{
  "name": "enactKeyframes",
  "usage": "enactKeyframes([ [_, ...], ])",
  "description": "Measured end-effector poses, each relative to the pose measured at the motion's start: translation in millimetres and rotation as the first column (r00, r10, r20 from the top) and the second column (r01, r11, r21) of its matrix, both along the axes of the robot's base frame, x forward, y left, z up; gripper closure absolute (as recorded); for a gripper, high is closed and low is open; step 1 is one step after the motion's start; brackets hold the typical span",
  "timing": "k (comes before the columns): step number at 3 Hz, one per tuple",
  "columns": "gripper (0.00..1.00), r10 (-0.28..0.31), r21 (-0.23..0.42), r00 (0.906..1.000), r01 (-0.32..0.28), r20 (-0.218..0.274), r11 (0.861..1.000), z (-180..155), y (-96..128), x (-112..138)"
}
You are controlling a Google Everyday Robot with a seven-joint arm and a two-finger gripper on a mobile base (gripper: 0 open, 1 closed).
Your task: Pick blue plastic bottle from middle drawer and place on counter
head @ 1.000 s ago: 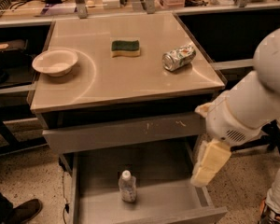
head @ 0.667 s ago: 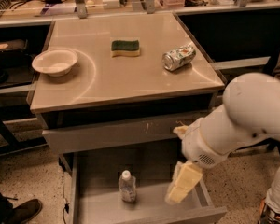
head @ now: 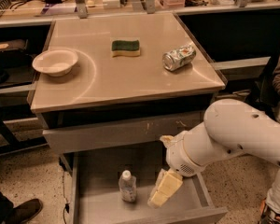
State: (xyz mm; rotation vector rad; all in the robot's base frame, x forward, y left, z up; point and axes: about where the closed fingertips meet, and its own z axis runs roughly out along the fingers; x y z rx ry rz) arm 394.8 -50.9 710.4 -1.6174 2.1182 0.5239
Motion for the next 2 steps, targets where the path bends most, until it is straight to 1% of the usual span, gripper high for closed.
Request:
enactKeyframes([
  [1,0.00,-0.002,0.015,1.0000,0.002,0.003,1.000,-33,8,0],
  [2,0.00,-0.025,0.051,0.9995,0.024,0.017,0.998,-88,18,16],
])
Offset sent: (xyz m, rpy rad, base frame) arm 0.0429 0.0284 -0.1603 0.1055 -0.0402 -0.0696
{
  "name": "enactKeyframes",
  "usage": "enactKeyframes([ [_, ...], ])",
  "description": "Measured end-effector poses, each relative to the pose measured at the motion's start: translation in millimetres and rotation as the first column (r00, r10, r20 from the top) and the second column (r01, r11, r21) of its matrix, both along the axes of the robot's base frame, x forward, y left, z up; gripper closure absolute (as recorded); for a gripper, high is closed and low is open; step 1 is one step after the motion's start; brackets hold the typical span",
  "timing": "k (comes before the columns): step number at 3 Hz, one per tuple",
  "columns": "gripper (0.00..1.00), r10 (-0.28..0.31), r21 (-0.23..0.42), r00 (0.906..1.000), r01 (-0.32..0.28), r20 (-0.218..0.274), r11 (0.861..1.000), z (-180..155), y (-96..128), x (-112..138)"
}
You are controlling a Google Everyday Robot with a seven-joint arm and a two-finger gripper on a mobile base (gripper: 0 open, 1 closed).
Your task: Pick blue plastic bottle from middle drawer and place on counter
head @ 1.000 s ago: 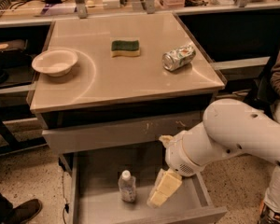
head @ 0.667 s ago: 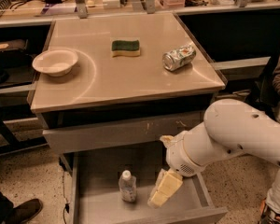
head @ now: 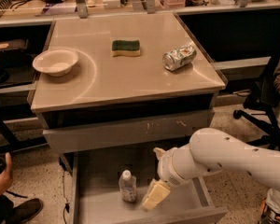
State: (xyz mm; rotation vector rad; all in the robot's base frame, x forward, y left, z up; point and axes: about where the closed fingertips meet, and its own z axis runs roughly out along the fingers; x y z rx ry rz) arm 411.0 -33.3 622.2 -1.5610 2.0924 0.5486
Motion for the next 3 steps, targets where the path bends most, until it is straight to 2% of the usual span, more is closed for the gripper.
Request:
enactKeyframes([
  [1,0.00,-0.018,0.034,0.9998,0.017,0.008,0.999,-43,8,18],
  [2,0.00,-0.045,0.072,0.9988,0.046,-0.020,0.996,-77,13,27],
  [3,0.00,-0.045,0.076,0.9985,0.047,-0.030,0.996,-82,14,25],
])
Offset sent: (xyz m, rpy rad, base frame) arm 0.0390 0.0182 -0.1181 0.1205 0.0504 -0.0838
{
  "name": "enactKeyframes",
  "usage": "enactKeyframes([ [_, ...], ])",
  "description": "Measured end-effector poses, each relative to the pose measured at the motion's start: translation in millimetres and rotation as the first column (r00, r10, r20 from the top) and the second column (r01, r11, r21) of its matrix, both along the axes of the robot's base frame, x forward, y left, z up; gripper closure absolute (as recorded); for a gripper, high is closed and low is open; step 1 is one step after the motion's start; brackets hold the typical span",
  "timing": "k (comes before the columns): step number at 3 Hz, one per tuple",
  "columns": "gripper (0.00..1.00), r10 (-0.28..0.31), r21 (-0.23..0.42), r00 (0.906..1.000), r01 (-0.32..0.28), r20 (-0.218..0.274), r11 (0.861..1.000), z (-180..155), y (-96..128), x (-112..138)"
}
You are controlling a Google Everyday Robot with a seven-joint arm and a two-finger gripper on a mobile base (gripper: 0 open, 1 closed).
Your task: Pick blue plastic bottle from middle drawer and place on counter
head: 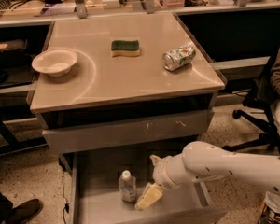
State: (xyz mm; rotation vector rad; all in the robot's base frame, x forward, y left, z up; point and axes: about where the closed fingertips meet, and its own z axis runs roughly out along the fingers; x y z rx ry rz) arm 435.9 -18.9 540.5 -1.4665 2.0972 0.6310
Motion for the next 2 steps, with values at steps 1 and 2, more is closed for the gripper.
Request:
enactKeyframes([
  [1,0.00,0.003,0.032,1.0000,-0.003,0.002,0.999,-9,4,-3],
  [2,0.00,-0.025,0.106,0.9993,0.022,0.027,0.994,-26,23,6],
])
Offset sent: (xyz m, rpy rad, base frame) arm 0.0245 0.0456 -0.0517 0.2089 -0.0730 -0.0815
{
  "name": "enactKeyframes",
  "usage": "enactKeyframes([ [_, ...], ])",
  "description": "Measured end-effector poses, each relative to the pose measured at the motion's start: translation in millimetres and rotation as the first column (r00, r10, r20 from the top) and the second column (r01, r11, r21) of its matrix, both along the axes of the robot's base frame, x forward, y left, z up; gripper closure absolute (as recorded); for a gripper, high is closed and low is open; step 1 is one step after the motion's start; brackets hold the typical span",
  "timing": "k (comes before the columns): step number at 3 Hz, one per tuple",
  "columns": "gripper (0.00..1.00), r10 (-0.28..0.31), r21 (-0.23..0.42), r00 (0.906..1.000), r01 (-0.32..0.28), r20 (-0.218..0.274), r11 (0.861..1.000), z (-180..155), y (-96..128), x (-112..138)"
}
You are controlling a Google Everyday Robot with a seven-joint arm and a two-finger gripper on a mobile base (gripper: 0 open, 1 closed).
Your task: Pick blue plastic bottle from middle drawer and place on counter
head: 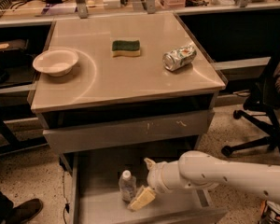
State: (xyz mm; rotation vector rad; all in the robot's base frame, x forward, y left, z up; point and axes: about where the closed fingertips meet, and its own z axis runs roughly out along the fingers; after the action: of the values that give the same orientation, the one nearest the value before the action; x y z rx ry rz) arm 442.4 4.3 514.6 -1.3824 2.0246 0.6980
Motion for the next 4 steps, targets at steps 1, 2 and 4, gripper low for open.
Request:
enactKeyframes([
  [1,0.00,-0.032,0.068,0.9993,0.030,0.021,0.997,-14,20,15],
  [2,0.00,-0.040,0.116,0.9982,0.035,0.044,0.993,-21,40,29],
  [4,0.00,-0.060,0.173,0.9977,0.054,0.032,0.983,-37,61,30],
])
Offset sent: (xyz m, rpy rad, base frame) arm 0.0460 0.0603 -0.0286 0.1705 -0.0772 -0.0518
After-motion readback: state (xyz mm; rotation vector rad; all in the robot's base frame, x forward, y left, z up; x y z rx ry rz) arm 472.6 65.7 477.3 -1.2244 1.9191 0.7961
